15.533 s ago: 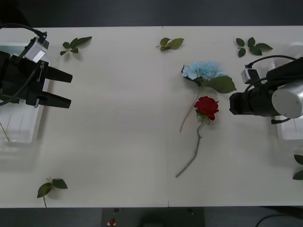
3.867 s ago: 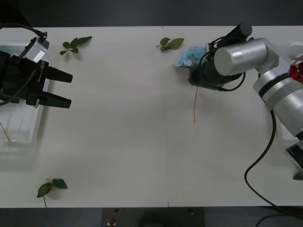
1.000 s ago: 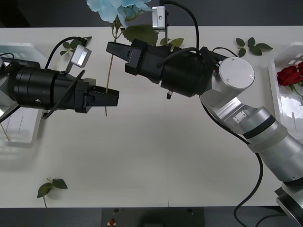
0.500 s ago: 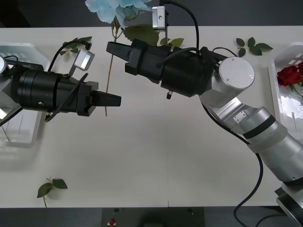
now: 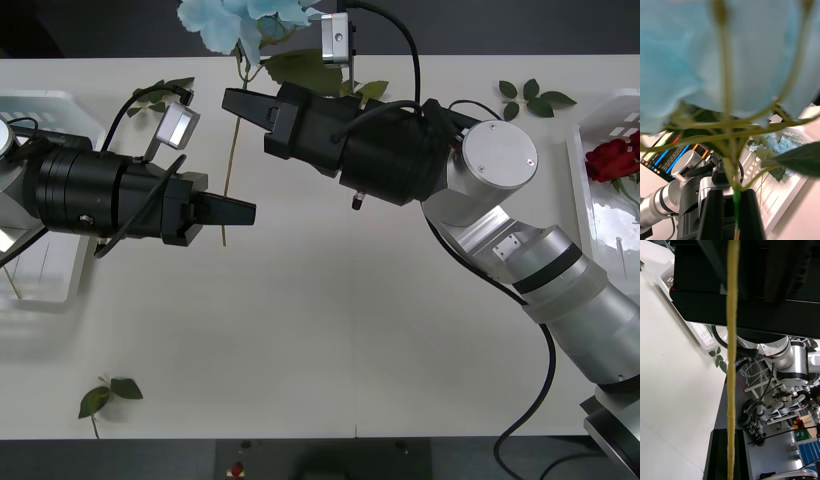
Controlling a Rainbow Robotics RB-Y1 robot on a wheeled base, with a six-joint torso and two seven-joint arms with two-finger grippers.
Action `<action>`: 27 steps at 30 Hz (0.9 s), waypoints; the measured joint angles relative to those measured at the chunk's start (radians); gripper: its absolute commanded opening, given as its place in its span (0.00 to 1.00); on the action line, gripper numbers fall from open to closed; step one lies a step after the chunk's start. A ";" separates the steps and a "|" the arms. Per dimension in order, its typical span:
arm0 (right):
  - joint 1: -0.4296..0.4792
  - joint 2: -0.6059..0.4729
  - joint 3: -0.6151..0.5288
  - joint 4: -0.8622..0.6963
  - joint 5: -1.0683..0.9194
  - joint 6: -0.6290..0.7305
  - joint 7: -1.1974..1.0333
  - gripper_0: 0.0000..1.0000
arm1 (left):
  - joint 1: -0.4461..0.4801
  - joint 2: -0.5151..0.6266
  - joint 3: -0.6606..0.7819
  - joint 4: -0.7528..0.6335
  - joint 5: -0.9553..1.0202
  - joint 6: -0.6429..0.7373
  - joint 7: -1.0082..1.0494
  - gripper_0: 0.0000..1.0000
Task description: Put the red flowers into the right box and the blue flowers into the left box
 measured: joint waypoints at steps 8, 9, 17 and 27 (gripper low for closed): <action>0.000 0.000 0.000 0.000 -0.001 -0.001 0.000 0.70 | 0.000 0.002 0.000 0.000 0.002 0.009 0.000 0.00; 0.000 0.000 0.000 0.000 -0.001 -0.001 0.000 0.73 | 0.000 0.004 0.000 0.000 0.005 0.009 0.000 0.00; 0.000 -0.001 0.000 0.000 -0.001 -0.003 0.001 0.83 | 0.000 0.066 0.040 0.000 0.012 0.045 0.000 0.00; 0.000 -0.026 -0.001 -0.002 -0.007 -0.003 0.007 0.94 | 0.094 0.253 0.204 -0.003 -0.077 0.083 0.000 0.00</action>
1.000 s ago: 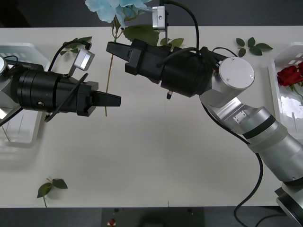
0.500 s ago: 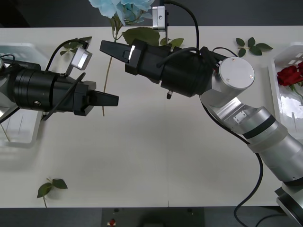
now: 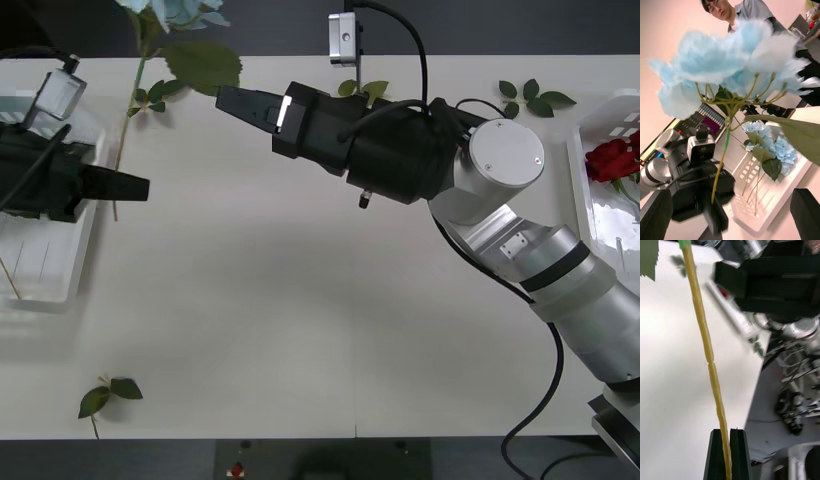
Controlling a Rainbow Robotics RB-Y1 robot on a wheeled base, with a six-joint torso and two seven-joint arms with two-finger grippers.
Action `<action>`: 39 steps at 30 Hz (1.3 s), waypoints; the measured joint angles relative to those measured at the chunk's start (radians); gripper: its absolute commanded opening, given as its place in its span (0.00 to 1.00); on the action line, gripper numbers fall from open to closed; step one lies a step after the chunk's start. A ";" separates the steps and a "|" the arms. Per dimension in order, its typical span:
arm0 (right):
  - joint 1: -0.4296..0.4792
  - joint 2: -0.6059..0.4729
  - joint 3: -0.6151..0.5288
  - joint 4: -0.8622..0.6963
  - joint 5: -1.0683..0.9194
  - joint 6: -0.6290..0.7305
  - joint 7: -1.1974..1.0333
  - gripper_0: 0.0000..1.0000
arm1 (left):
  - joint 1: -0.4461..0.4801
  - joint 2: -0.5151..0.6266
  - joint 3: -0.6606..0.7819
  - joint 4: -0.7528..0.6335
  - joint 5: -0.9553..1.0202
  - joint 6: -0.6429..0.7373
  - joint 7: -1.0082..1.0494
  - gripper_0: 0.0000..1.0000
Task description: Put the red flowers into the right box and the blue flowers into the left box
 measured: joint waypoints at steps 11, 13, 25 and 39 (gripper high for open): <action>0.000 -0.093 -0.034 -0.002 -0.039 0.069 0.056 0.99 | 0.216 0.059 0.465 -0.002 -0.362 0.139 0.000 0.00; 0.000 -0.126 -0.040 -0.003 -0.040 0.099 0.059 1.00 | 0.238 0.059 0.510 -0.002 -0.434 0.139 0.000 0.00; 0.000 -0.317 -0.040 -0.005 -0.128 0.247 0.121 1.00 | 0.320 0.060 0.611 -0.002 -0.770 0.030 0.004 0.00; 0.001 -0.321 -0.040 -0.008 -0.132 0.244 0.121 1.00 | 0.337 0.075 0.498 -0.002 -1.077 -0.065 0.282 0.00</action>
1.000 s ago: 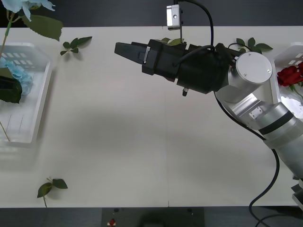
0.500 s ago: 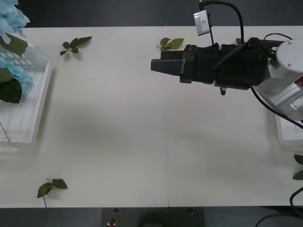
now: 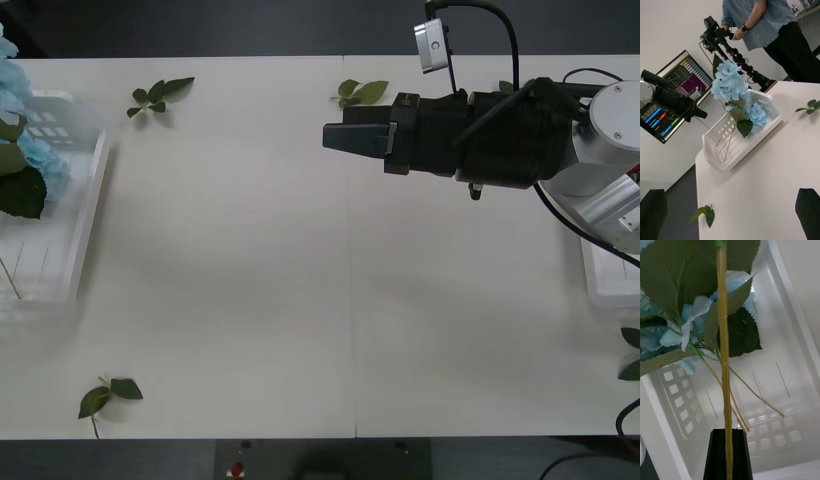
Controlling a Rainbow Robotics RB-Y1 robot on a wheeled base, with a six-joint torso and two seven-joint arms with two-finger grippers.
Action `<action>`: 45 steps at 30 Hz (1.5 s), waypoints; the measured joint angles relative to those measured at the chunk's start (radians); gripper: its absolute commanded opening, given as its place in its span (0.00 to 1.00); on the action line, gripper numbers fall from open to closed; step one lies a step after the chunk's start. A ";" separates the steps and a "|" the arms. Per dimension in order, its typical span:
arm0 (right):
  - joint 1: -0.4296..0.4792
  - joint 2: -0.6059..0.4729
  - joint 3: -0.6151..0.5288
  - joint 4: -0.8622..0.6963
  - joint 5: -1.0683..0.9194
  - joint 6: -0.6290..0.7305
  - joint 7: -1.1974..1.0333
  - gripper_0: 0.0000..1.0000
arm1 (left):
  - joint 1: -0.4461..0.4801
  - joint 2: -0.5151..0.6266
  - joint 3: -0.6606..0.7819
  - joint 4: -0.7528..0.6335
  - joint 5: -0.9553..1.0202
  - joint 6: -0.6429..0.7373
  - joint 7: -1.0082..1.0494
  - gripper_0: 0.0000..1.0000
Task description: Put the red flowers into the right box and the blue flowers into the left box
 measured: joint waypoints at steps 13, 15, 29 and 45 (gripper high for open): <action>0.008 -0.121 0.062 -0.053 -0.108 0.070 0.061 1.00 | -0.001 0.000 -0.246 0.000 -0.223 -0.123 0.326 0.00; 0.008 -0.130 0.062 -0.053 -0.121 0.072 0.065 1.00 | -0.006 0.000 -0.288 0.000 -0.252 -0.124 0.353 0.00; 0.008 -0.136 0.094 -0.055 -0.160 0.071 0.117 1.00 | -0.144 0.000 -0.532 0.071 -0.326 -0.176 0.496 1.00; 0.008 -0.136 0.094 -0.056 -0.160 0.071 0.117 1.00 | -0.144 0.000 -0.353 0.049 -0.171 -0.015 0.308 1.00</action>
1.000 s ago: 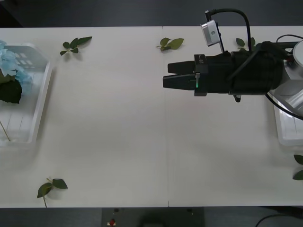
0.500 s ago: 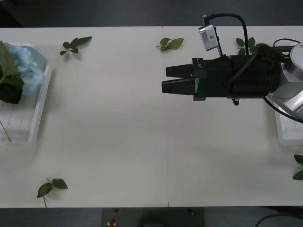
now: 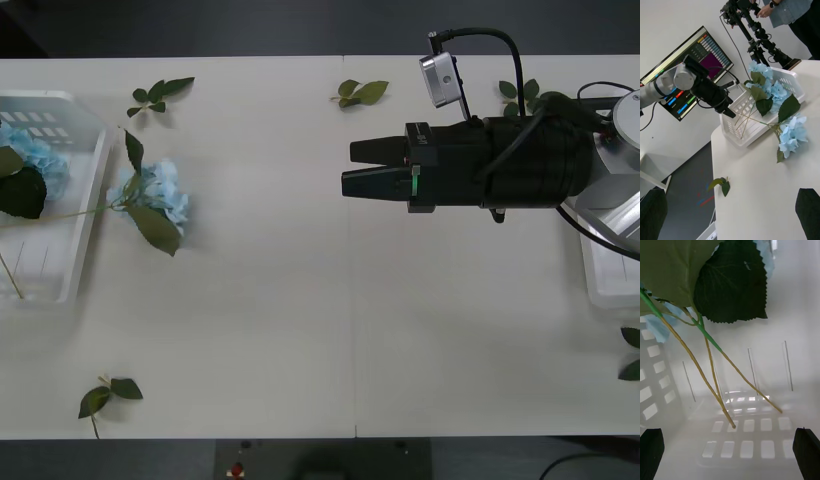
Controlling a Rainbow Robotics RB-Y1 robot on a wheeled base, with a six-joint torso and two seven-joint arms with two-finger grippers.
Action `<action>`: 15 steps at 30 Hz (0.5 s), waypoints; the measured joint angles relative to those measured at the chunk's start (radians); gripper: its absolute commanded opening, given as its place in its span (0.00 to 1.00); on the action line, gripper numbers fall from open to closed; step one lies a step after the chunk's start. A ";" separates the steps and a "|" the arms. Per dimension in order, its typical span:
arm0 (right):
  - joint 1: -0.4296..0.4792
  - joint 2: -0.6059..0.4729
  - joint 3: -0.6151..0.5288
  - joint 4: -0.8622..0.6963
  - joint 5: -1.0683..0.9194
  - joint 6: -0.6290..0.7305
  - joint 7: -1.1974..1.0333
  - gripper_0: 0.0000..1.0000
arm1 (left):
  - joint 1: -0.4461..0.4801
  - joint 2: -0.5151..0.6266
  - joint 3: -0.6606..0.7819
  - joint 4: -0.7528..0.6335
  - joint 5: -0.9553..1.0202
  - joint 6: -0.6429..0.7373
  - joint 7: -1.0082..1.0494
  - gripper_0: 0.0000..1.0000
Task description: Put the red flowers into the right box and the blue flowers into the left box
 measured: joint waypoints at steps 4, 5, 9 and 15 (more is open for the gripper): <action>0.000 0.000 0.000 0.000 0.000 0.000 0.000 1.00 | 0.000 0.000 0.073 0.000 0.117 0.101 -0.084 1.00; 0.000 0.000 0.000 0.000 0.000 0.000 0.000 1.00 | 0.000 0.000 0.082 0.000 0.145 0.116 -0.093 1.00; 0.000 0.000 0.000 0.000 0.000 0.000 0.000 1.00 | 0.000 0.000 0.094 0.000 0.243 0.163 -0.168 1.00; 0.000 0.000 0.000 -0.001 0.000 0.000 0.000 1.00 | 0.000 0.000 0.142 0.000 0.365 0.250 -0.295 1.00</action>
